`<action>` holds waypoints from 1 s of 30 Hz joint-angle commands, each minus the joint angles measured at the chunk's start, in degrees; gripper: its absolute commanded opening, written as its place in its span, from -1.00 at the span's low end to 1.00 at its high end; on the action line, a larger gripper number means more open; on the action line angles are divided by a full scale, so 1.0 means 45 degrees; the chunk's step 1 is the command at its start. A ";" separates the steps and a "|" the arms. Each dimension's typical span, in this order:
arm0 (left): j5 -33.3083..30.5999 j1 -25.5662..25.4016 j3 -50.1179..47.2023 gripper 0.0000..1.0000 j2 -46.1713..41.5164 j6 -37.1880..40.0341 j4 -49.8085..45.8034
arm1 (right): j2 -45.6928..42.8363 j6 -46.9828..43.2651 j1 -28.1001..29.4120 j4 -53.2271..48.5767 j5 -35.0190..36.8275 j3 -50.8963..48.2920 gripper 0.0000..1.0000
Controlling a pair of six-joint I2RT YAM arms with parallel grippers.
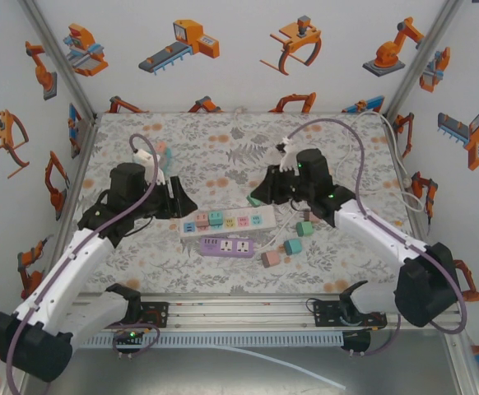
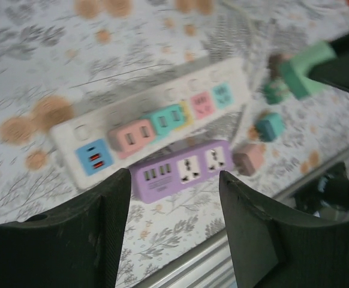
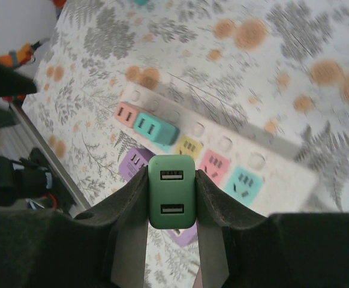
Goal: Pull the plug off the socket
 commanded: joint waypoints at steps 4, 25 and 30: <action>0.3793 -0.1140 0.0026 0.26 -0.1137 0.2190 0.2437 | -0.1731 0.2850 -0.2732 -0.1472 0.0037 -0.1311 -0.69; 0.2637 -0.3464 -0.0262 0.91 -0.1936 0.3671 0.2502 | 0.3114 0.3082 -0.8239 0.2735 -0.1837 -0.2272 -0.50; 0.2352 -0.3492 -0.0257 0.94 -0.1788 0.3705 0.2501 | 0.4185 0.3184 -0.8218 0.3393 -0.2141 -0.2358 -0.43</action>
